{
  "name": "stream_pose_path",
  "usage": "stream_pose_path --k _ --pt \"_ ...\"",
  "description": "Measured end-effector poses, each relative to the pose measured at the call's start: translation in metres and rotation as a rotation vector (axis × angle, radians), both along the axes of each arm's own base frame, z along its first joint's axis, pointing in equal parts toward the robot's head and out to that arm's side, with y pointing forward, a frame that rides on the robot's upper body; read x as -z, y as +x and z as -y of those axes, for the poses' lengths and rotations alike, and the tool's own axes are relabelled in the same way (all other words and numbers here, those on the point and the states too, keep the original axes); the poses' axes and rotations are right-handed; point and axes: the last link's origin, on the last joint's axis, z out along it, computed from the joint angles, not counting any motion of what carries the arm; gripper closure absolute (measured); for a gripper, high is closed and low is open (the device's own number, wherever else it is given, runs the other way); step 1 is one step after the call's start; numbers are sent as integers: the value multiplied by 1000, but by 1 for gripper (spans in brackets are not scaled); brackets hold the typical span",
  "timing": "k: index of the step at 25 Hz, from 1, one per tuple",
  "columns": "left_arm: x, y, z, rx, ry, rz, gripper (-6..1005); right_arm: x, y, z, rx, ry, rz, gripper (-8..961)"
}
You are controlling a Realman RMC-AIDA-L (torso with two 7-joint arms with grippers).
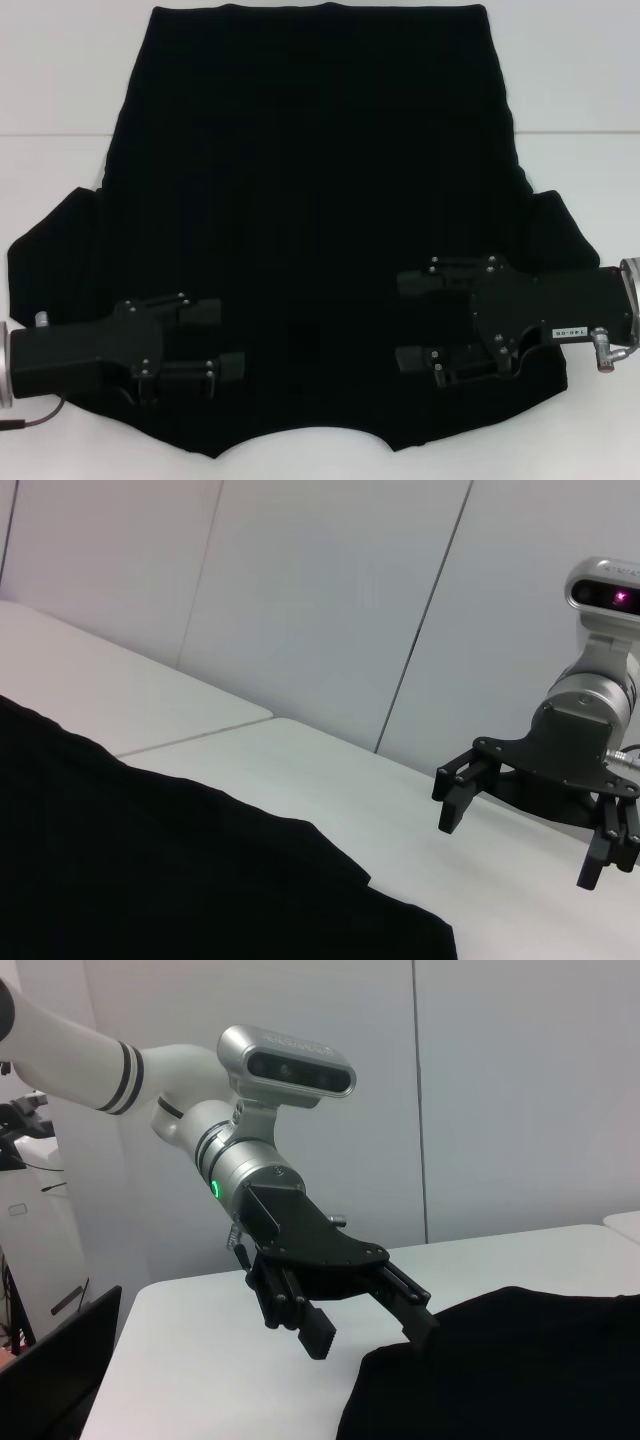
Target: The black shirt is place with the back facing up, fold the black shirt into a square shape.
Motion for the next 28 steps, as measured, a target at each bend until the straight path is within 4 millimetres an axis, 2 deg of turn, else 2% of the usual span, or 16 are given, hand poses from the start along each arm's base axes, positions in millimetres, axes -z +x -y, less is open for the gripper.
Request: stream_pose_path --k 21,28 --pt "-3 1 0 -23 -7 24 156 0 2 2 9 -1 -9 75" --pt "-22 -7 -13 -168 75 82 156 3 -3 0 2 2 -15 78"
